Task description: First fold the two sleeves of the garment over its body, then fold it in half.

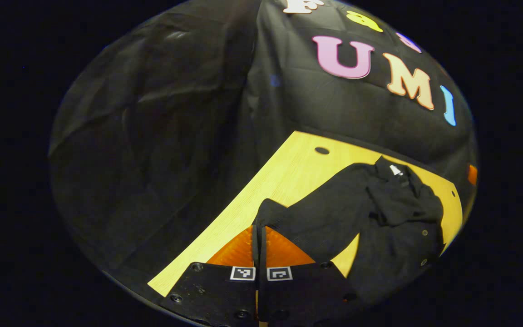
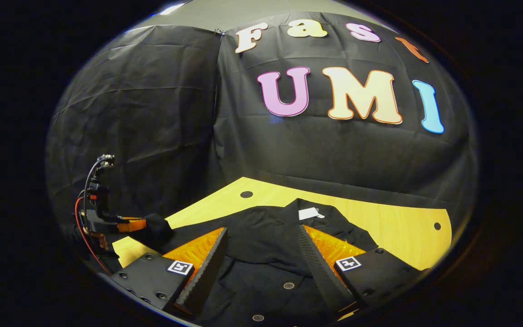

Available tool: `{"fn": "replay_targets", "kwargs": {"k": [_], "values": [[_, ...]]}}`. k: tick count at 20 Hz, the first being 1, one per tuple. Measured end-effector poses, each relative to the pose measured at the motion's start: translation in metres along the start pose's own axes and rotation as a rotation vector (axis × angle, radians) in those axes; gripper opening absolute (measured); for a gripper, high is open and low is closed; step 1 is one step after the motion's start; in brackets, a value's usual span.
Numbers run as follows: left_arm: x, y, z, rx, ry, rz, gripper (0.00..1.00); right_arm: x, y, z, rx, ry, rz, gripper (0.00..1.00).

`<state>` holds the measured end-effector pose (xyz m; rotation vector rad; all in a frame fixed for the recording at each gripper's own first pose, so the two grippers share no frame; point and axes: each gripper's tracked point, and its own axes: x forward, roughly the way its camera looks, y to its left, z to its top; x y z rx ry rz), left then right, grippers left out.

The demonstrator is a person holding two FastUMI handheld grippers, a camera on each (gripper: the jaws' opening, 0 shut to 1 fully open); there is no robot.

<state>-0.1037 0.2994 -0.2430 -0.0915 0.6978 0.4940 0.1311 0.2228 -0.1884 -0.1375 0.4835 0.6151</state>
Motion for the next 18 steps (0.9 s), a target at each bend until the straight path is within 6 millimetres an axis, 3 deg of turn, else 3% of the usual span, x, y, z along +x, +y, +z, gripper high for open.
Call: {"fn": "replay_targets", "kwargs": {"k": [1,13,18], "values": [[0.002,-0.014,0.011,-0.002,-0.021,-0.026,0.00,-0.004,-0.007,-0.003,0.005,0.002,-0.014,0.98],[0.025,-0.138,0.098,0.033,-0.165,-0.205,0.00,-0.067,-0.079,-0.021,0.093,-0.024,-0.127,0.98],[0.029,-0.218,0.108,0.085,-0.161,-0.326,0.00,-0.088,-0.104,-0.036,0.137,-0.015,-0.170,0.93]]}}
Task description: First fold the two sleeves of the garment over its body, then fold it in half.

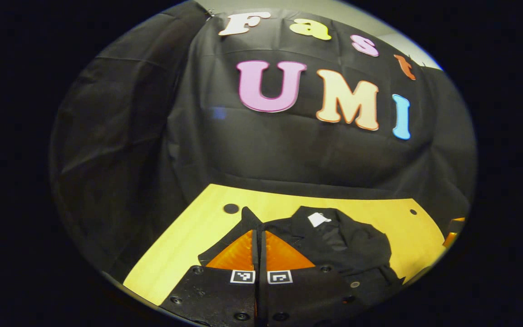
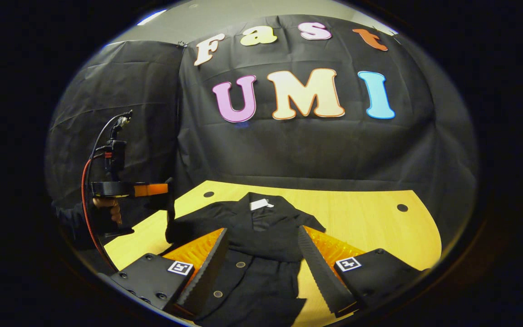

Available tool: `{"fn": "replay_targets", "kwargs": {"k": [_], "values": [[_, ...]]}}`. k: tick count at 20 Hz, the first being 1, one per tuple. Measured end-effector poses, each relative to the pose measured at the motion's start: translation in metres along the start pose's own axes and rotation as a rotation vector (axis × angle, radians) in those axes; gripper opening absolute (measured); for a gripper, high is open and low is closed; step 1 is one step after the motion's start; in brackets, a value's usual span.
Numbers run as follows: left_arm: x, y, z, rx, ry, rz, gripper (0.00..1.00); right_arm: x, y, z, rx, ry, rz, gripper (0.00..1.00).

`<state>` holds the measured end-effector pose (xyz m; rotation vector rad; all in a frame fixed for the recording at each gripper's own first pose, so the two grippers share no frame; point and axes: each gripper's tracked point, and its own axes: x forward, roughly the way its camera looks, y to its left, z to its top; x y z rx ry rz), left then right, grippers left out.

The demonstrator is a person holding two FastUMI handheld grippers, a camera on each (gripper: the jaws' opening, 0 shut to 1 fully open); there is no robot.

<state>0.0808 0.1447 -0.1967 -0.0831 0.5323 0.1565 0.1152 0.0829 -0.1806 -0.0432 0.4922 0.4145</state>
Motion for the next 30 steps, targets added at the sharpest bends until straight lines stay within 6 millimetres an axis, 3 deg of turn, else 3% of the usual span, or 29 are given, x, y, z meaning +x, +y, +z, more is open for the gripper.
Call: {"fn": "replay_targets", "kwargs": {"k": [1,6,12,17,23,24,25,26,27,28,30], "values": [[0.005,-0.017,0.001,0.010,0.004,-0.028,0.00,-0.002,-0.006,-0.002,0.009,0.001,-0.009,0.98],[0.027,-0.098,0.005,0.072,0.011,-0.149,0.00,-0.020,-0.035,-0.012,0.037,0.007,-0.058,0.98],[0.046,-0.168,-0.004,0.120,0.049,-0.243,0.00,-0.036,-0.067,-0.020,0.091,0.004,-0.112,0.98],[0.057,-0.205,-0.021,0.151,0.096,-0.267,0.00,-0.050,-0.087,-0.025,0.122,-0.008,-0.141,0.98],[0.067,-0.220,-0.051,0.192,0.197,-0.228,0.00,-0.066,-0.106,-0.032,0.162,-0.018,-0.154,0.98],[0.063,-0.227,-0.056,0.183,0.218,-0.252,0.03,-0.068,-0.108,-0.032,0.166,-0.021,-0.155,0.98],[0.057,-0.236,-0.058,0.162,0.217,-0.272,0.35,-0.072,-0.111,-0.034,0.169,-0.024,-0.154,0.98],[0.045,-0.232,-0.056,0.153,0.198,-0.261,0.68,-0.075,-0.112,-0.034,0.169,-0.027,-0.151,0.98],[0.049,-0.234,-0.044,0.151,0.165,-0.250,1.00,-0.078,-0.114,-0.035,0.167,-0.030,-0.147,0.98],[0.037,-0.229,-0.036,0.157,0.133,-0.235,0.93,-0.081,-0.116,-0.036,0.167,-0.031,-0.141,0.98],[0.014,-0.218,-0.028,0.162,0.093,-0.207,0.92,-0.084,-0.114,-0.043,0.164,-0.019,-0.114,0.98]]}}
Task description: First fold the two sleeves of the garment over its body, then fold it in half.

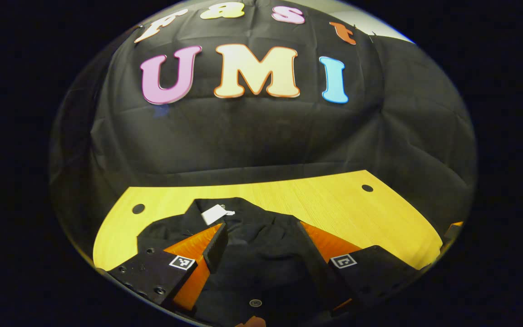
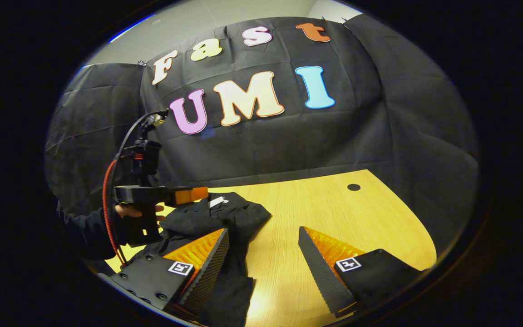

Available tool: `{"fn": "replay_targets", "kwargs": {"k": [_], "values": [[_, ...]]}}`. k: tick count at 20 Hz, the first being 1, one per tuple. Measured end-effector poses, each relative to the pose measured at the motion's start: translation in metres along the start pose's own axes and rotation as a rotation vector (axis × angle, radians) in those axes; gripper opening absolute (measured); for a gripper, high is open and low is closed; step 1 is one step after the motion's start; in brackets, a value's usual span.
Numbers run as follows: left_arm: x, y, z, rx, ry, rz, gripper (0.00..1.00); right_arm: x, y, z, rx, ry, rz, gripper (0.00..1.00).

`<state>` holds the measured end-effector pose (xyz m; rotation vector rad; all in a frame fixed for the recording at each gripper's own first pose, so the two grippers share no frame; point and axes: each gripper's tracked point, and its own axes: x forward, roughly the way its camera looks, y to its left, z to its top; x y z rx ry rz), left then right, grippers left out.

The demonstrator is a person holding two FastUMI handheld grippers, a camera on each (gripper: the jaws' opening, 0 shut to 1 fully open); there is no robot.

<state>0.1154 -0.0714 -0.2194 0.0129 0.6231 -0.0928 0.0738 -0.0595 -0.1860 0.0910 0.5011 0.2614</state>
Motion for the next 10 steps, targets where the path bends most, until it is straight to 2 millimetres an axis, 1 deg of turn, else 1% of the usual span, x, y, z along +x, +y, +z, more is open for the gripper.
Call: {"fn": "replay_targets", "kwargs": {"k": [2,4,5,6,7,8,9,10], "values": [[-0.031,0.009,-0.007,-0.002,-0.023,0.029,0.93,-0.007,0.005,-0.008,-0.012,0.012,0.035,0.98],[-0.064,0.023,-0.014,-0.008,-0.048,0.069,0.92,-0.014,0.013,-0.019,-0.042,0.018,0.063,0.98],[-0.080,0.031,-0.019,-0.017,-0.049,0.091,0.92,-0.016,0.016,-0.029,-0.046,0.035,0.073,0.98],[-0.095,0.040,-0.027,-0.030,-0.044,0.107,0.92,-0.020,0.021,-0.039,-0.034,0.052,0.080,0.93],[-0.112,0.046,-0.035,-0.042,-0.037,0.114,0.92,-0.025,0.026,-0.045,-0.020,0.061,0.080,0.98],[-0.126,0.054,-0.043,-0.044,-0.032,0.122,0.92,-0.029,0.031,-0.054,-0.009,0.071,0.075,0.98],[-0.138,0.065,-0.052,-0.042,-0.025,0.137,0.94,-0.033,0.033,-0.068,-0.002,0.094,0.064,0.98],[-0.150,0.076,-0.064,-0.039,-0.007,0.147,0.92,-0.037,0.038,-0.082,0.006,0.124,0.057,0.98]]}}
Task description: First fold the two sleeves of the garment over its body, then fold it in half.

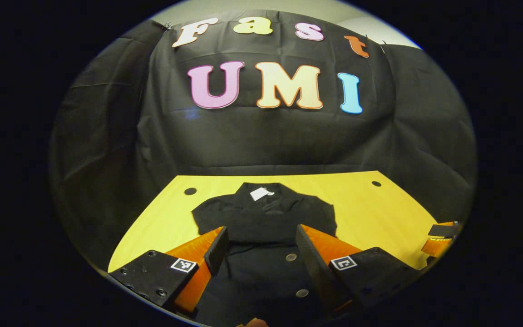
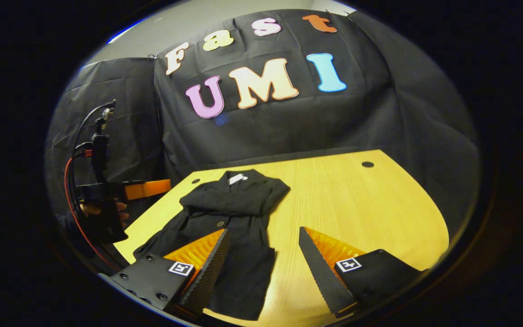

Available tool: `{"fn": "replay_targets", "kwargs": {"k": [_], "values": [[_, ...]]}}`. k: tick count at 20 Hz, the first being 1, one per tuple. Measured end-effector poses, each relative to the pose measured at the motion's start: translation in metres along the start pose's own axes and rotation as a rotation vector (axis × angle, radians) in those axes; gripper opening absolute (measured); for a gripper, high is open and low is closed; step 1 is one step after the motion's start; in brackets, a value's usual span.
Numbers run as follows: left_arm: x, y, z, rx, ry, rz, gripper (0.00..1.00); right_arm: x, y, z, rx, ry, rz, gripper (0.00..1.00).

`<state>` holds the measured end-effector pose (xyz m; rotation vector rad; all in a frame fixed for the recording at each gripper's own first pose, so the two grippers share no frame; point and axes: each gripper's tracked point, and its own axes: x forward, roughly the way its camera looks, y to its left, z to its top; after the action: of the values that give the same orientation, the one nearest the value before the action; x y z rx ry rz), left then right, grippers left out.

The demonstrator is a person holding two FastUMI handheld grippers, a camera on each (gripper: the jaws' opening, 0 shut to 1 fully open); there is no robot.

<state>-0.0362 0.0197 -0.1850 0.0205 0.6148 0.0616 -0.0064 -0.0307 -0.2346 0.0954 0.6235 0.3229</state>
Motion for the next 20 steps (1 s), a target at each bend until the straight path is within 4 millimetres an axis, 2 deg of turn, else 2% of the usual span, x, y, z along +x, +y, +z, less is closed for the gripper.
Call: {"fn": "replay_targets", "kwargs": {"k": [2,5,9,12,16,18,20], "values": [[-0.022,0.027,-0.027,0.006,0.050,0.016,0.92,-0.007,0.018,-0.028,0.009,0.052,0.004,0.98],[-0.046,0.061,-0.065,-0.020,0.113,0.041,0.92,-0.014,0.041,-0.072,-0.042,0.146,0.004,0.98],[-0.069,0.093,-0.113,-0.043,0.187,0.064,0.92,-0.012,0.064,-0.104,-0.045,0.205,0.000,0.98],[-0.080,0.106,-0.145,-0.058,0.241,0.063,0.92,-0.008,0.062,-0.117,-0.021,0.239,-0.042,0.98],[-0.090,0.116,-0.185,-0.063,0.316,0.052,0.93,-0.008,0.051,-0.151,-0.027,0.302,-0.124,0.98],[-0.094,0.122,-0.201,-0.059,0.344,0.050,0.93,-0.009,0.049,-0.169,-0.030,0.336,-0.154,0.98],[-0.098,0.127,-0.213,-0.061,0.363,0.051,0.93,-0.007,0.050,-0.178,-0.035,0.348,-0.180,0.98]]}}
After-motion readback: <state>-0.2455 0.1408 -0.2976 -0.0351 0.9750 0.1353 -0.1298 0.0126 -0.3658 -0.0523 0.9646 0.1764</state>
